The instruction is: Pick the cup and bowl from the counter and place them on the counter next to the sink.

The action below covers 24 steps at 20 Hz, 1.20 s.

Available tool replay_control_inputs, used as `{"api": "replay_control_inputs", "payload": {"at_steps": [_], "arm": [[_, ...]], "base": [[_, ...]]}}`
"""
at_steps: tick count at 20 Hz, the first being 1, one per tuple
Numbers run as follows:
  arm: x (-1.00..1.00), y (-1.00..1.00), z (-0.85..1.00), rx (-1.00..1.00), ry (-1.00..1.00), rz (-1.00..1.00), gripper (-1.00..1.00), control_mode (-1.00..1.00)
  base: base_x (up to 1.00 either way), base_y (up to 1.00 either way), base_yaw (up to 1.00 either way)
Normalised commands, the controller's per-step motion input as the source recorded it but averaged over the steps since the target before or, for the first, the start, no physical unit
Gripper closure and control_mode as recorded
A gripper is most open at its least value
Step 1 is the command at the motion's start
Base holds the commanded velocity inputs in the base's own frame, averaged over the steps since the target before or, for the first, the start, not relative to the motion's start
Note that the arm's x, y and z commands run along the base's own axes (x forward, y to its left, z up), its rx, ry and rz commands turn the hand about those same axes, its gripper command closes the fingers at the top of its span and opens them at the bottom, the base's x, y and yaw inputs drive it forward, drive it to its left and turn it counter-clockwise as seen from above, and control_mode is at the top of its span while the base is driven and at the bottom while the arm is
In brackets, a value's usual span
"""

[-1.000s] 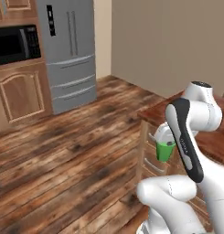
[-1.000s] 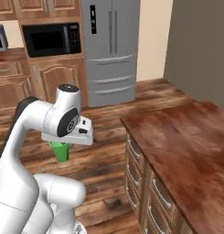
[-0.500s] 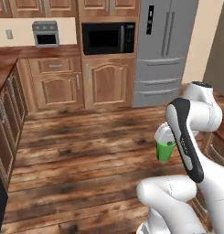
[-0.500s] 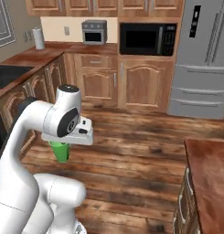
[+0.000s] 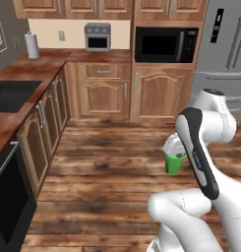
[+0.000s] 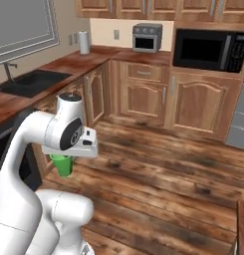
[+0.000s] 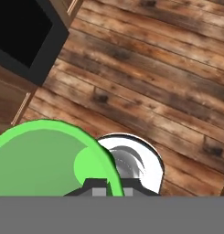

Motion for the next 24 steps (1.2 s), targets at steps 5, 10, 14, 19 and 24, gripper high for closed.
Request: {"api": "replay_control_inputs", "payload": {"at_steps": [5,10,14,19,24], "arm": [[0.0,0.0,0.0,0.0,0.0,0.0,1.0,1.0],[0.0,0.0,0.0,0.0,0.0,0.0,1.0,1.0],[0.0,0.0,0.0,0.0,0.0,0.0,1.0,1.0],[0.0,0.0,0.0,0.0,0.0,0.0,1.0,1.0],[0.0,0.0,0.0,0.0,0.0,0.0,1.0,1.0]], "base": [[1.0,0.0,0.03],[1.0,0.01,0.08],[1.0,0.03,0.19],[0.84,0.22,0.28],[0.47,0.45,0.6]]}}
